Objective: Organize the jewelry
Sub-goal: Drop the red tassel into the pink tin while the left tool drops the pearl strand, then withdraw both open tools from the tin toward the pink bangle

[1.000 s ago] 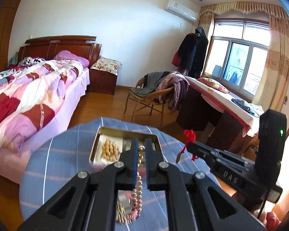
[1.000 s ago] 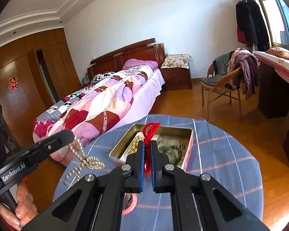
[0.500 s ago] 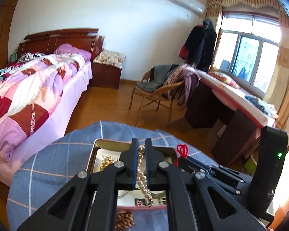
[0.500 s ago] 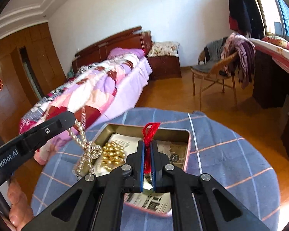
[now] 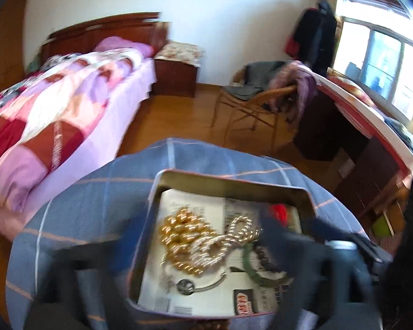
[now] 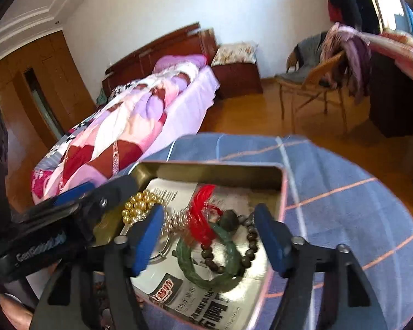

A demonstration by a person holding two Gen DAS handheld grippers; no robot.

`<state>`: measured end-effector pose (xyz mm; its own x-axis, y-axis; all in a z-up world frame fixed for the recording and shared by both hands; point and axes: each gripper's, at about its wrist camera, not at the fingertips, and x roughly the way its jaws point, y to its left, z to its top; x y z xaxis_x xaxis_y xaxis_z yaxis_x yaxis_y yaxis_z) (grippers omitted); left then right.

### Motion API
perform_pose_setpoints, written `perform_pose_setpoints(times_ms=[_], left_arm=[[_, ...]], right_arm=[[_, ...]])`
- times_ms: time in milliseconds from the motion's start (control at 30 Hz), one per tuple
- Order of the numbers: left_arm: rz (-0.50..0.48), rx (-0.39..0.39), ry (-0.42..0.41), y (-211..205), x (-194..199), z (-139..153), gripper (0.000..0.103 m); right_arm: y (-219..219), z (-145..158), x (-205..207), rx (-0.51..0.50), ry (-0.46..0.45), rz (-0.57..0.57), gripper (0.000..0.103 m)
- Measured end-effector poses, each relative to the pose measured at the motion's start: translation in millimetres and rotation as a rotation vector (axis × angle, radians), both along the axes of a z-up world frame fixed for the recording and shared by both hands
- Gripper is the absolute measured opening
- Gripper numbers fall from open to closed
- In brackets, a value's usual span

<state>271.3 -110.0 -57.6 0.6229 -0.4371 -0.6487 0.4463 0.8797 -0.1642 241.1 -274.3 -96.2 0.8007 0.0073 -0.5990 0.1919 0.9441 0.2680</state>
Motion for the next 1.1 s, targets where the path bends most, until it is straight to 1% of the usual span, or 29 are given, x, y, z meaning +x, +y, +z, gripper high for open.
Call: perform_pose_setpoints(times_ms=[100, 200, 367, 433, 567, 733, 767, 833, 933, 967, 1033, 1067, 1100], left_arm=[[0.023, -0.009, -0.022, 13.9, -9.0, 7.2, 0.094], [0.037, -0.013, -0.026, 27.1, -19.5, 11.6, 0.094], [0.072, 0.039, -0.067, 46.6, -45.1, 17.0, 0.096], [0.086, 0.057, -0.069, 54.0, -51.1, 13.0, 0.096], [0.140, 0.090, -0.047, 81.2, -73.0, -0.5, 0.096], [0.197, 0.065, 0.038, 116.6, -102.5, -22.2, 0.096], [0.200, 0.062, 0.051, 118.2, -107.3, -25.7, 0.096], [0.201, 0.084, 0.068, 122.1, -117.9, -33.9, 0.096], [0.201, 0.141, 0.048, 123.4, -129.6, -38.8, 0.096], [0.199, 0.153, 0.038, 123.6, -133.5, -39.4, 0.096], [0.186, 0.165, 0.018, 124.7, -140.1, -38.7, 0.096], [0.182, 0.171, 0.007, 124.4, -142.4, -37.8, 0.096], [0.180, 0.173, 0.001, 126.0, -144.7, -38.3, 0.096]], right_arm=[[3.3, 10.9, -19.2, -0.025, -0.032, -0.016, 0.070], [6.7, 14.0, -35.4, -0.027, -0.025, -0.037, 0.069], [12.8, 14.6, -70.1, -0.012, -0.013, -0.062, 0.069], [17.0, 12.2, -81.7, -0.017, 0.005, -0.063, 0.069], [25.5, 2.9, -102.5, -0.005, 0.041, -0.047, 0.069], [42.3, -5.4, -121.3, 0.001, 0.063, -0.011, 0.069], [45.5, -7.0, -123.9, 0.007, 0.067, -0.001, 0.069], [53.7, -10.0, -128.6, 0.009, 0.077, 0.019, 0.069], [68.6, -9.2, -132.9, 0.004, 0.078, 0.058, 0.069], [74.1, -8.6, -134.1, 0.000, 0.077, 0.076, 0.066], [84.0, -9.3, -133.8, -0.015, 0.085, 0.104, 0.057], [89.2, -10.2, -132.4, -0.022, 0.092, 0.120, 0.049], [93.4, -11.3, -131.2, -0.026, 0.100, 0.133, 0.045]])
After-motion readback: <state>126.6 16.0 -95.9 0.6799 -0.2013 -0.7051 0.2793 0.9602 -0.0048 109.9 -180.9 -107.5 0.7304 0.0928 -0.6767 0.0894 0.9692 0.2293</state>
